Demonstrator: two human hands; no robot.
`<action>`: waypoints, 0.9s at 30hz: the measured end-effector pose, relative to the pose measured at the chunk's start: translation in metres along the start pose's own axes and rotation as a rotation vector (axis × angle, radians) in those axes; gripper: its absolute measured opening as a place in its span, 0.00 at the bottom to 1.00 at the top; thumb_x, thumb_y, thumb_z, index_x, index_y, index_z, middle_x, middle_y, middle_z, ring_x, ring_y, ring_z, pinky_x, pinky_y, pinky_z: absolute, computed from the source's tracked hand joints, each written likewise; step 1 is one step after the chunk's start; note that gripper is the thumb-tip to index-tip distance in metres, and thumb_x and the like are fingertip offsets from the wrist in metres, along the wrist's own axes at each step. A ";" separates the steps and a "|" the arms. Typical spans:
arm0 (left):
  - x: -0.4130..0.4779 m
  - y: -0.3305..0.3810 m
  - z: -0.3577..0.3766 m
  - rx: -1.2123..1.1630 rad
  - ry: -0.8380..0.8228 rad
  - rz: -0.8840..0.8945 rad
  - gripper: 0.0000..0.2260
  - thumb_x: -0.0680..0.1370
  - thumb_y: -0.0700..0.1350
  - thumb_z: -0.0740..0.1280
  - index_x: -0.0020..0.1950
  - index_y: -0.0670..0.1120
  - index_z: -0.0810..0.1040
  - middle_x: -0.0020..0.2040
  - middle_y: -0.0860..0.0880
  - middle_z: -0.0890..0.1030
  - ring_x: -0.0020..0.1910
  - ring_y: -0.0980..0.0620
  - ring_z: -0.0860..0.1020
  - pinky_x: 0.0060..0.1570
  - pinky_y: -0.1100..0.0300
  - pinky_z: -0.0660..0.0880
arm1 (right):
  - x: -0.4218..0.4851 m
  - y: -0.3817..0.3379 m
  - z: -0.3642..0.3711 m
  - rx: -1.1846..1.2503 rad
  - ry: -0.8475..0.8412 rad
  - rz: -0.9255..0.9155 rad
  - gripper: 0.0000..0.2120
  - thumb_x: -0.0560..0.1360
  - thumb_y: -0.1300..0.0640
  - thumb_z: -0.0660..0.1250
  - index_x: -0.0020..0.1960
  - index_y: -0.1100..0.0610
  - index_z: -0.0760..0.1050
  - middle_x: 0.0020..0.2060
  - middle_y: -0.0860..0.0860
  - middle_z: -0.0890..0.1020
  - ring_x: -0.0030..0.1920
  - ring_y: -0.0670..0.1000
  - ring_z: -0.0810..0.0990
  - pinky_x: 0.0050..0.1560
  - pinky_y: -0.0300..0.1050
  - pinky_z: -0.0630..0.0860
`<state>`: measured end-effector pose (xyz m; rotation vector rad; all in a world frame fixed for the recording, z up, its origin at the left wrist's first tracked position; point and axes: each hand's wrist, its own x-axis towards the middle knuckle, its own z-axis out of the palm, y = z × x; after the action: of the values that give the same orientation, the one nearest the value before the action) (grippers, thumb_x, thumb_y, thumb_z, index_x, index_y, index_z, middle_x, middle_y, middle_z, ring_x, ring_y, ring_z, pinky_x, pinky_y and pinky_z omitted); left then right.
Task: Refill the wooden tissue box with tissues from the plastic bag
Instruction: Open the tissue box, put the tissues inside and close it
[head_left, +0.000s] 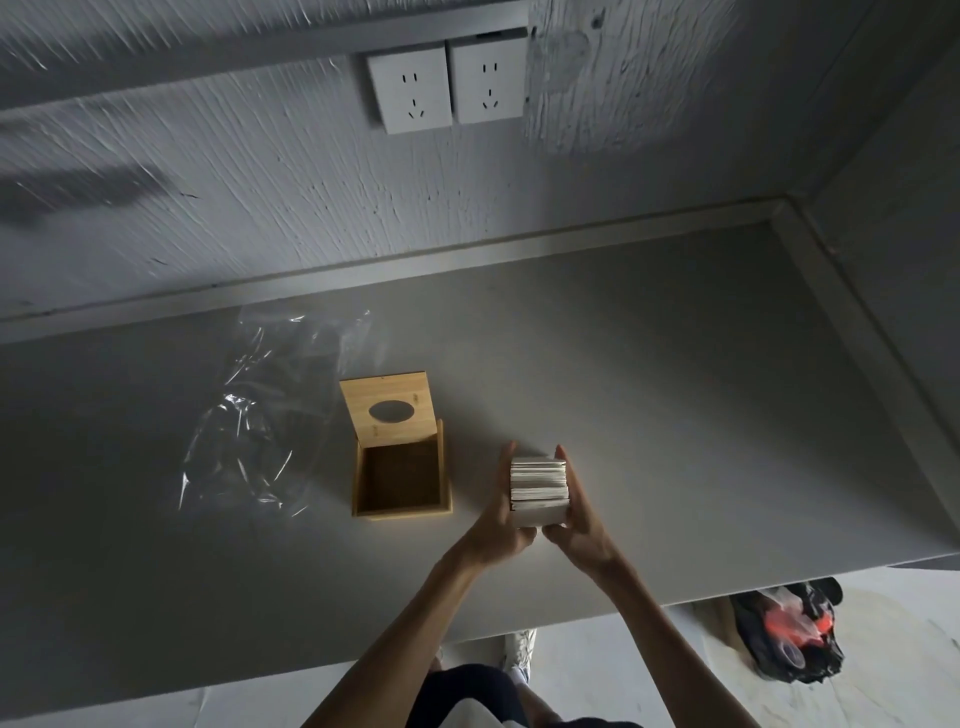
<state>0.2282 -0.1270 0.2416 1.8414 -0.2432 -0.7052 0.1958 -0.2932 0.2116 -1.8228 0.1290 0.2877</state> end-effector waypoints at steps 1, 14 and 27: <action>0.001 0.003 -0.003 0.006 -0.004 -0.024 0.47 0.72 0.29 0.69 0.78 0.43 0.39 0.66 0.52 0.70 0.67 0.60 0.71 0.66 0.64 0.71 | 0.000 -0.001 -0.004 -0.009 -0.021 0.001 0.44 0.70 0.62 0.70 0.79 0.54 0.50 0.73 0.62 0.66 0.75 0.59 0.65 0.75 0.62 0.61; -0.020 0.072 -0.031 -0.276 -0.040 -0.195 0.08 0.81 0.55 0.62 0.59 0.57 0.74 0.53 0.51 0.81 0.50 0.60 0.81 0.44 0.62 0.80 | -0.008 -0.094 -0.045 0.219 -0.324 0.203 0.21 0.79 0.43 0.59 0.65 0.54 0.75 0.57 0.53 0.84 0.58 0.57 0.81 0.59 0.52 0.79; -0.068 0.088 -0.153 -0.266 0.019 -0.459 0.35 0.71 0.75 0.59 0.59 0.46 0.81 0.57 0.42 0.84 0.57 0.42 0.82 0.61 0.45 0.75 | -0.015 -0.177 0.044 0.727 -0.361 0.451 0.21 0.78 0.53 0.67 0.68 0.62 0.73 0.62 0.60 0.81 0.61 0.62 0.80 0.59 0.54 0.78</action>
<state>0.2757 -0.0073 0.3804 1.6570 0.2856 -0.9820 0.2176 -0.2045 0.3705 -0.9855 0.3433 0.7718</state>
